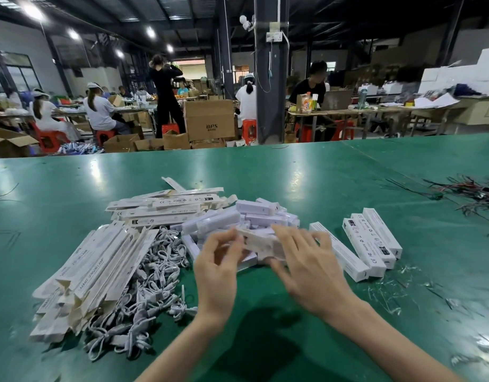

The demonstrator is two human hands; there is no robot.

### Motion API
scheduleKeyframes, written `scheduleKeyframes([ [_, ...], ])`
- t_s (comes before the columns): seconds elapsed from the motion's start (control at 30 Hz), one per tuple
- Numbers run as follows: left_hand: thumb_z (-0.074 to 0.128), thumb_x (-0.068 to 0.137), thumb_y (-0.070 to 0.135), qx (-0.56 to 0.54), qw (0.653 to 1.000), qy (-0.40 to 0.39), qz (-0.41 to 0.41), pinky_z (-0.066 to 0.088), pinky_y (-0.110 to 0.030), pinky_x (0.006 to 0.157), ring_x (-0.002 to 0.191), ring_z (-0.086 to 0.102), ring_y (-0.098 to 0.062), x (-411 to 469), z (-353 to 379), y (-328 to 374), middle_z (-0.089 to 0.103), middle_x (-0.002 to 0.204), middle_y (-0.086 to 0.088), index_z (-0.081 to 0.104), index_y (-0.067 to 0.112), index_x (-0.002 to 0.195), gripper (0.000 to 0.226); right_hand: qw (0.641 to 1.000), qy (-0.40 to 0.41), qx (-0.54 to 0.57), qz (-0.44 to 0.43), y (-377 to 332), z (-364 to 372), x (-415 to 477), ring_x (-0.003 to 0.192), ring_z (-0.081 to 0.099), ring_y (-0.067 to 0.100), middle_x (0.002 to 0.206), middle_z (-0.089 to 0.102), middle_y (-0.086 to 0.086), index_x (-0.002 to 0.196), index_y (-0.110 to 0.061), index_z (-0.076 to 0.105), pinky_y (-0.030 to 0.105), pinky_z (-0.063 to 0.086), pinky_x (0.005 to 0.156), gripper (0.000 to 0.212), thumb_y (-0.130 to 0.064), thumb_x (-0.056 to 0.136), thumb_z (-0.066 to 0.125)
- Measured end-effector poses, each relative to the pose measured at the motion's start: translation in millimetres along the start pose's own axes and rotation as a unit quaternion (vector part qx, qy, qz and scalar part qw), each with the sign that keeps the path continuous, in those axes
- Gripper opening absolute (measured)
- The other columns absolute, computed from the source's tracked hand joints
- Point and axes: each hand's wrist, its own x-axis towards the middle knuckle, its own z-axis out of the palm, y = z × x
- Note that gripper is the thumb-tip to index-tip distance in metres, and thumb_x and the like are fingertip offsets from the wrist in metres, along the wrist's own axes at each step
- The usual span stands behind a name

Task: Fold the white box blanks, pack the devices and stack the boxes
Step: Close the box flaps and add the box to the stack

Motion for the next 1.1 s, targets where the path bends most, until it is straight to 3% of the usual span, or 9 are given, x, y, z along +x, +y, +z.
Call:
scheduleKeyframes([
  [0.1,0.059,0.091,0.001,-0.131,0.981,0.086,-0.117,0.059,-0.029,0.072,0.082,0.070,-0.030,18.0,-7.9,6.9,0.072,0.083,-0.010,0.065,0.004,0.089,0.007,0.995,0.055,-0.002,0.085,10.4,4.2,0.6,0.106,0.052,0.026,0.116,0.059,0.007,0.125,-0.008,0.056,0.046,0.035,0.090,0.051,-0.046,0.092,0.048],
  [0.17,0.061,0.086,-0.002,-0.208,0.956,0.105,-0.177,0.060,-0.029,0.068,0.078,0.070,-0.029,23.0,-10.5,10.5,0.072,0.081,-0.012,0.065,0.004,0.088,0.007,0.977,0.108,0.125,0.137,16.8,6.5,1.5,0.110,0.047,0.022,0.120,0.055,0.007,0.128,-0.008,0.050,0.048,0.040,0.094,0.047,-0.032,0.090,0.065],
  [0.27,0.065,0.077,-0.002,-0.272,0.923,0.103,-0.252,0.061,-0.030,0.065,0.078,0.072,-0.028,22.1,-9.7,12.3,0.072,0.093,-0.018,0.064,0.001,0.092,0.015,0.842,0.124,0.489,0.190,19.0,-0.9,4.5,0.103,0.062,0.018,0.110,0.060,-0.006,0.126,-0.029,0.041,0.044,0.051,0.093,0.056,-0.013,0.082,0.071],
  [0.37,0.058,0.090,0.000,-0.276,0.906,0.084,-0.310,0.055,-0.019,0.049,0.075,0.073,-0.025,19.4,-9.5,8.3,0.070,0.102,-0.025,0.060,-0.002,0.105,0.016,0.782,0.159,0.582,0.155,13.7,-0.5,4.0,0.098,0.066,0.019,0.104,0.064,-0.005,0.119,-0.036,0.043,0.033,0.053,0.091,0.054,-0.015,0.077,0.071],
  [0.5,0.053,0.095,0.003,-0.220,0.916,0.038,-0.334,0.060,-0.024,0.062,0.073,0.073,-0.024,18.8,-5.5,-1.8,0.070,0.099,-0.027,0.057,-0.013,0.110,0.022,0.765,0.163,0.610,0.125,3.4,0.5,1.6,0.097,0.064,0.018,0.101,0.066,-0.006,0.108,-0.046,0.053,0.025,0.050,0.090,0.047,-0.015,0.078,0.071],
  [0.77,0.053,0.097,0.005,-0.077,0.927,-0.053,-0.364,0.059,-0.022,0.062,0.072,0.072,-0.019,11.7,-3.1,-17.0,0.074,0.087,-0.020,0.065,-0.007,0.100,0.017,0.824,0.187,0.531,0.066,1.9,-1.5,2.1,0.101,0.066,0.021,0.112,0.062,0.000,0.120,-0.047,0.043,0.036,0.052,0.090,0.049,-0.023,0.084,0.067],
  [0.87,0.055,0.097,0.011,0.064,0.956,-0.084,-0.274,0.059,-0.025,0.071,0.080,0.070,-0.019,6.1,-0.3,-18.8,0.072,0.092,-0.016,0.067,0.003,0.091,0.016,0.841,0.200,0.501,0.045,2.9,-2.1,1.9,0.096,0.065,0.019,0.107,0.061,-0.007,0.121,-0.045,0.042,0.033,0.054,0.084,0.055,-0.013,0.084,0.068],
  [0.97,0.052,0.098,0.031,0.300,0.948,-0.106,0.007,0.048,-0.031,0.092,0.109,0.057,-0.017,-2.1,0.4,-17.4,0.062,0.114,0.003,0.061,0.016,0.112,0.022,0.869,0.190,0.455,0.038,3.7,-0.5,1.0,0.094,0.061,0.015,0.104,0.055,-0.009,0.119,-0.040,0.044,0.032,0.055,0.076,0.047,-0.019,0.085,0.070],
  [1.1,0.051,0.094,0.033,0.287,0.909,-0.113,0.280,0.040,-0.020,0.096,0.111,0.049,-0.010,-14.6,4.1,-10.1,0.051,0.124,0.009,0.044,0.019,0.131,0.040,0.894,0.160,0.418,0.012,0.9,-0.8,-0.2,0.090,0.058,0.010,0.101,0.050,-0.018,0.122,-0.030,0.049,0.027,0.054,0.070,0.046,-0.015,0.083,0.068],
])
